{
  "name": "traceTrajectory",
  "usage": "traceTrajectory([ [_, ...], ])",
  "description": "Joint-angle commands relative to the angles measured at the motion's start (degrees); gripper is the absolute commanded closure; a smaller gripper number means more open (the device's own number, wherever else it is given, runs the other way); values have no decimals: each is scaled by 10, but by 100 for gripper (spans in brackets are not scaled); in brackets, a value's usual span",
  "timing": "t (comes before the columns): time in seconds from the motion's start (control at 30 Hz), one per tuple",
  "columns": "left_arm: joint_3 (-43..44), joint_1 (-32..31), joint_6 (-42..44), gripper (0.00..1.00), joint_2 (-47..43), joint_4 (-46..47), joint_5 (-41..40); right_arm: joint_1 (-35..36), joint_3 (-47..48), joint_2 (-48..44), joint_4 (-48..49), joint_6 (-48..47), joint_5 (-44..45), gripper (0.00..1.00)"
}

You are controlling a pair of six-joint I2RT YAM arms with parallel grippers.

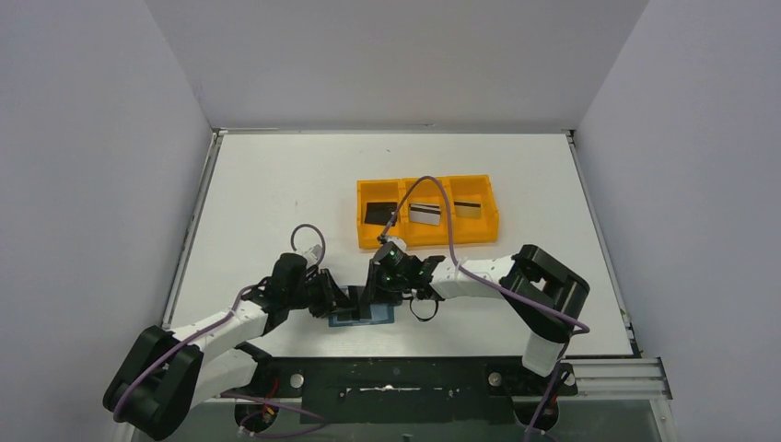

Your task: Take the credit cards out of the card holder

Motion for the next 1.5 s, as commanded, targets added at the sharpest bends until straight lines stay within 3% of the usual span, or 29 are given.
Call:
traceTrajectory([
  [0.0, -4, 3, -21, 85, 20, 87, 24, -5, -18, 9, 21, 12, -21, 77],
  [0.1, 3, 3, -16, 86, 27, 71, 12, -7, -19, 9, 20, 14, -22, 78],
  [0.2, 19, 3, -6, 100, 13, 19, -26, -9, -16, 10, -1, 19, -7, 79],
  [0.43, 84, 6, 26, 100, -70, -141, -108, -8, 7, -20, -127, 27, 108, 82],
  [0.73, 150, 8, 45, 100, -107, -219, -130, -11, 95, -67, -188, -57, 175, 81],
  [0.87, 155, 8, 34, 100, -138, -243, -168, -11, 122, -73, -155, -79, 132, 79],
  [1.23, 174, 10, 2, 100, -239, -333, -287, -4, 136, 22, -48, -70, -27, 80],
  [1.47, 168, 10, 9, 100, -252, -320, -274, 7, 109, 24, -111, -52, 29, 80],
])
